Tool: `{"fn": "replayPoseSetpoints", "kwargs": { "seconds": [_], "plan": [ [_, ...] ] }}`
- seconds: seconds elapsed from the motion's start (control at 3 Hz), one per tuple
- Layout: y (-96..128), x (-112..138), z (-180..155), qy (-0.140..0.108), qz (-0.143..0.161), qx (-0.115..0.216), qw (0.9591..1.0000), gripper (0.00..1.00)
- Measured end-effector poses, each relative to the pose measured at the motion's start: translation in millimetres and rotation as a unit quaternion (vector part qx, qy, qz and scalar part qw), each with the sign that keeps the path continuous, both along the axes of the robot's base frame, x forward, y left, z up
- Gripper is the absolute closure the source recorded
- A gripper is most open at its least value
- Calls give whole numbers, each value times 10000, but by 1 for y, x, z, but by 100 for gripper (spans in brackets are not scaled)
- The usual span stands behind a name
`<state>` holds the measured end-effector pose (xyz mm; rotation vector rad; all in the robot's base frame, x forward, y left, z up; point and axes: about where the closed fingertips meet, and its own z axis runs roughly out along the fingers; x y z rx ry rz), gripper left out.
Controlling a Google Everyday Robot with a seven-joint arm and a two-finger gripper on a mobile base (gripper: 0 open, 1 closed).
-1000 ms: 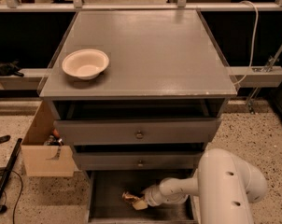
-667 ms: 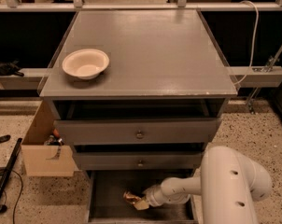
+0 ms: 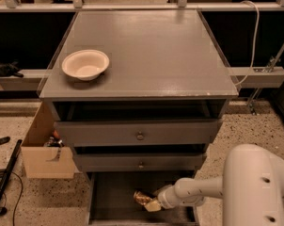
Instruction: Pick orange can from bottom drawer and place on counter
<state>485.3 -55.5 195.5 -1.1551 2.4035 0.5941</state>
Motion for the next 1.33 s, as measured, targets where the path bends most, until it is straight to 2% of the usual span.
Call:
{"fn": "replayPoseSetpoints", "kwargs": {
  "seconds": [0.33,0.67,1.0,1.33],
  "plan": [
    [-42,-10,75,-289,-241,-23,9993,100],
    [-41,-11,74,-282,-241,-20,9993,100],
    [-48,-23,85,-427,-255,-100,9987,100],
    [-69,-42,144,-1210,-297,-306,9917,100]
  ]
}}
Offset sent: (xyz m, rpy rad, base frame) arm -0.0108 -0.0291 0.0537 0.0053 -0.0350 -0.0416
